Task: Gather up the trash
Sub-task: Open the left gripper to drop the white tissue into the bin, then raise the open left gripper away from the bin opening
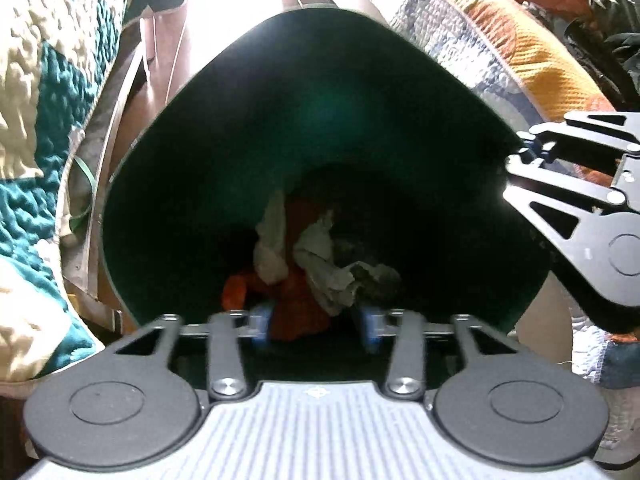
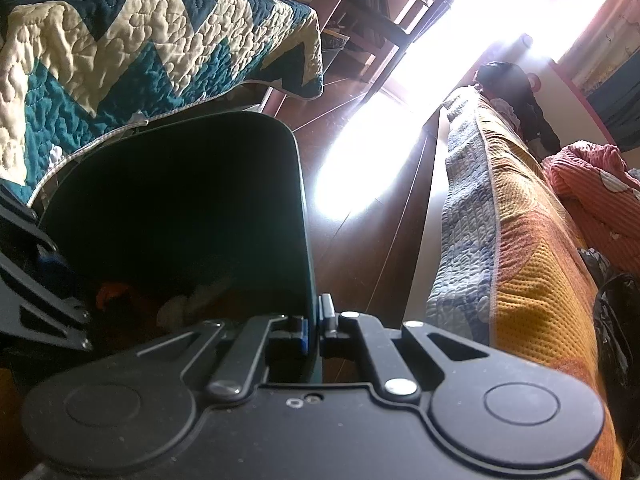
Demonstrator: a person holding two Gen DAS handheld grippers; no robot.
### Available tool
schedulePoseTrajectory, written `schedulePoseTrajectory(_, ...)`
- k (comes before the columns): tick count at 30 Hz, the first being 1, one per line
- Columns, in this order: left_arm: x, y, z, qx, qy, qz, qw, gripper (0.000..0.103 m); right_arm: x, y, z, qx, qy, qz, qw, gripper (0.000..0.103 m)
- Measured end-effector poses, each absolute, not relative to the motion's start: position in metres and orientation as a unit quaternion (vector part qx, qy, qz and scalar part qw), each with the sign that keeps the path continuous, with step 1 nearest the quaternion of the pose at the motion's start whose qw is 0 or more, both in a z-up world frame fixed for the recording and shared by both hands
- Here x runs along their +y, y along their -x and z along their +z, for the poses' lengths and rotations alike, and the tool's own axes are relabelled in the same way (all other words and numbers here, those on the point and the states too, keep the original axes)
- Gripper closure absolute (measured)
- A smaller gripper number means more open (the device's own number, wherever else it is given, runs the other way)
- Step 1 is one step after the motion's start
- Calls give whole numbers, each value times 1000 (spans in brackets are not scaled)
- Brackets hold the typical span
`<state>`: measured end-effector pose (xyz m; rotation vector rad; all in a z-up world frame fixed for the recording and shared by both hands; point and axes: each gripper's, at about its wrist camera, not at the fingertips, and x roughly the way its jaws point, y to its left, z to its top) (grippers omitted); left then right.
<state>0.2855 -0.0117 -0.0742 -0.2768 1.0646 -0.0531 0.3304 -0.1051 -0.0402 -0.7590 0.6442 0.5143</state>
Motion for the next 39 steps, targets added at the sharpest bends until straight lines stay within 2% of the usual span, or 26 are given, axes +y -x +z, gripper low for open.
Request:
schedulePoseTrajectory(2, -12, -281, -69, 494, 127, -22, 860, 38, -105, -330, -40, 306, 360, 244, 847, 99)
schedulePoseTrajectory(19, -2, -260, -38, 442, 120, 13, 889, 28, -103, -329, -40, 306, 362, 246, 845, 98)
schedulePoseTrajectory(21, -1, -258, -35, 435, 122, 16, 892, 23, -103, -329, -40, 306, 363, 246, 845, 98)
schedulePoseTrajectory(39, -8, -244, -12, 392, 89, 31, 915, 17, -103, -329, -40, 305, 363, 247, 845, 98)
